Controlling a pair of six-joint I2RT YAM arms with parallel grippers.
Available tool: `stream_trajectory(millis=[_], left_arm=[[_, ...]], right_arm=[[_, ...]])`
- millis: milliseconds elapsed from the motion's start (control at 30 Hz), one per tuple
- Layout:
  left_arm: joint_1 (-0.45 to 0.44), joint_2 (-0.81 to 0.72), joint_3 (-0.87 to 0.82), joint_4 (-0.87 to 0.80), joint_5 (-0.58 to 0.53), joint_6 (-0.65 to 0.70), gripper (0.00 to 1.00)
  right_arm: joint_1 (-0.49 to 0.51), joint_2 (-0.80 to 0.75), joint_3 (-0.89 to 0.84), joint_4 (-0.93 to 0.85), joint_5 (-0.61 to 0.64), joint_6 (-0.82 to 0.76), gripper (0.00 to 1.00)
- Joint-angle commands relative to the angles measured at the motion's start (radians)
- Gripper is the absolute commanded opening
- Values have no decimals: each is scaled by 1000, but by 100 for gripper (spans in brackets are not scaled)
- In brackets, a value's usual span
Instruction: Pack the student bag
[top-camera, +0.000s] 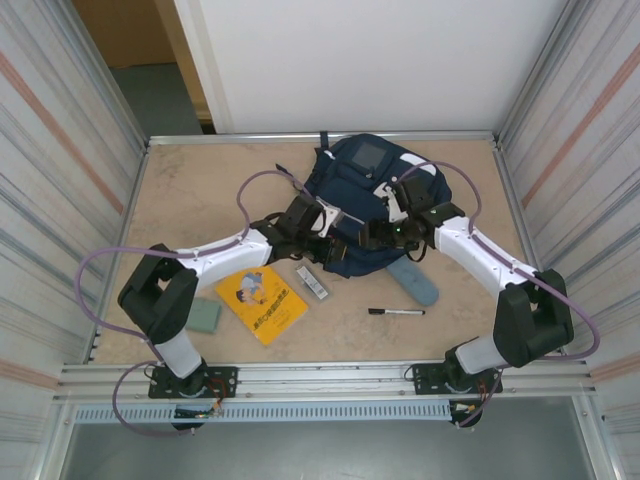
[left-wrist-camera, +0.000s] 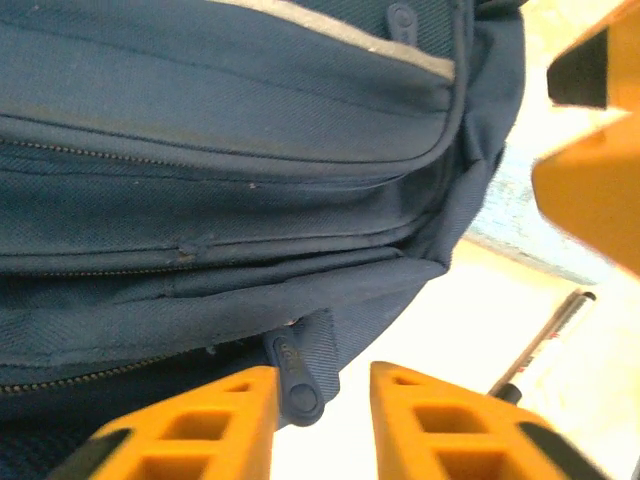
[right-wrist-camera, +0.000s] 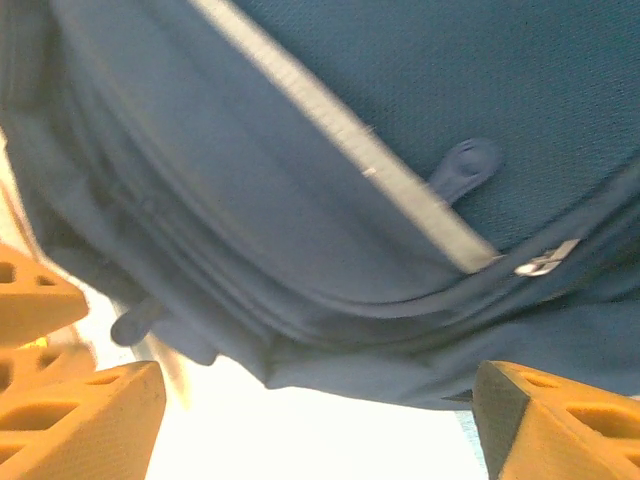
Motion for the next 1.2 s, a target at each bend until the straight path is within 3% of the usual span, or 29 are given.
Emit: stream_trajectory(millis=[0, 200, 467, 900, 1167], left_arm=[[8, 13, 20, -18, 131, 27, 40], [2, 61, 43, -60, 115, 19, 45], [-38, 109, 143, -186, -21, -1, 46], [-56, 145, 142, -254, -102, -402, 43], [-55, 198, 168, -225, -77, -445, 41]], right_arm=[[-40, -35, 28, -8, 28, -42, 80], [-66, -75, 4, 3, 11, -48, 78], [-71, -106, -24, 6, 26, -48, 76], [-75, -126, -43, 19, 13, -44, 72], [-76, -149, -68, 32, 6, -39, 69]])
